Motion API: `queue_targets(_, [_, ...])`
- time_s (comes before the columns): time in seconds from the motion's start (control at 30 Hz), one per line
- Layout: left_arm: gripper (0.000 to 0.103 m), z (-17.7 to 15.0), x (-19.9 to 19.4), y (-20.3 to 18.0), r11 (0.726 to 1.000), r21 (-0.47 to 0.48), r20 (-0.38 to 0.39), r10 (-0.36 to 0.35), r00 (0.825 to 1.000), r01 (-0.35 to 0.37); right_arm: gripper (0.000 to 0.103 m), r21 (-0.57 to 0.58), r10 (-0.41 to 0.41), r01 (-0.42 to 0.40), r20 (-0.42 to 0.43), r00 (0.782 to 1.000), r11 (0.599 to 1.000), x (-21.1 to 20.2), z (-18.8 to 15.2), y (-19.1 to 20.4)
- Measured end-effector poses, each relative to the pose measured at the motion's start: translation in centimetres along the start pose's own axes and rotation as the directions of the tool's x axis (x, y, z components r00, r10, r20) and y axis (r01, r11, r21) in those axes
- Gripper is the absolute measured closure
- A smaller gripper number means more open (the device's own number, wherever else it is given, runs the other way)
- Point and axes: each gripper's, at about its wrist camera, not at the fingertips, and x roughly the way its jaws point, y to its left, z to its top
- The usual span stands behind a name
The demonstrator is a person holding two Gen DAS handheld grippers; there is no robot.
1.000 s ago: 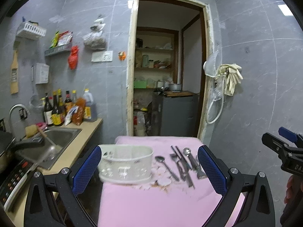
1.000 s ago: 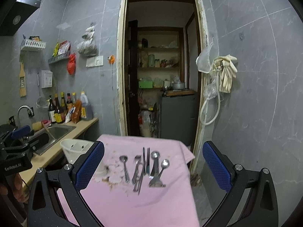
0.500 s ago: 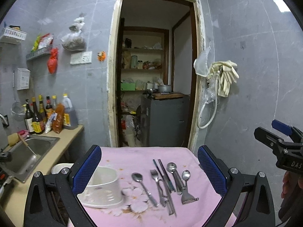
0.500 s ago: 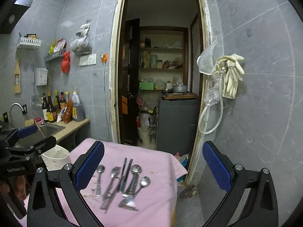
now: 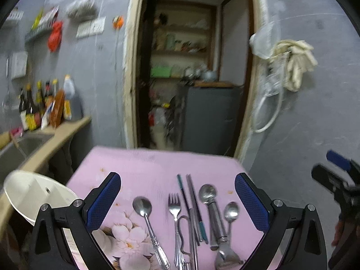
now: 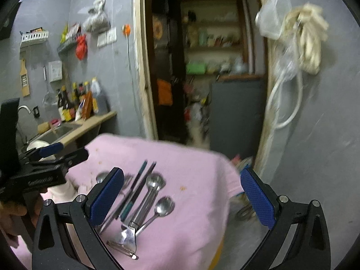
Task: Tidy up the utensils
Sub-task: 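Move the left tool to the ornate spoon while the right tool approaches the ice cream scoop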
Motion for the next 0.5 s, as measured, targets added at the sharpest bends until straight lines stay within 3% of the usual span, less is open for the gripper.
queue_targets(0.1, [0.008, -0.9, 3.0, 0.0, 0.998, -0.013, -0.067, 0.058, 0.996, -0.059, 0.001, 0.043, 0.026, -0.022, -0.084, 0.996, 0.999, 3.4, -1.9, -0.6])
queue_targets(0.2, [0.017, -2.2, 6.2, 0.3, 0.993, -0.021, -0.185, 0.111, 0.976, -0.117, 0.007, 0.065, 0.069, -0.061, -0.128, 0.989, 0.996, 6.0, -3.4, -0.7])
queue_targets(0.27, [0.025, -3.0, 7.5, 0.6, 0.989, -0.03, -0.237, 0.133, 0.962, -0.144, 0.018, 0.062, 0.089, -0.08, -0.157, 0.984, 0.995, 7.3, -4.1, -0.8])
queue_targets(0.37, [0.029, -3.8, 8.8, 1.3, 0.98, -0.047, -0.287, 0.173, 0.942, -0.194, 0.033, 0.07, 0.129, -0.117, -0.213, 0.968, 0.991, 9.2, -5.0, -0.9])
queue_targets(0.5, [0.038, -3.9, 10.4, 2.2, 0.967, -0.061, -0.343, 0.214, 0.915, -0.249, 0.045, 0.086, 0.189, -0.172, -0.272, 0.943, 0.981, 11.4, -5.9, -0.8])
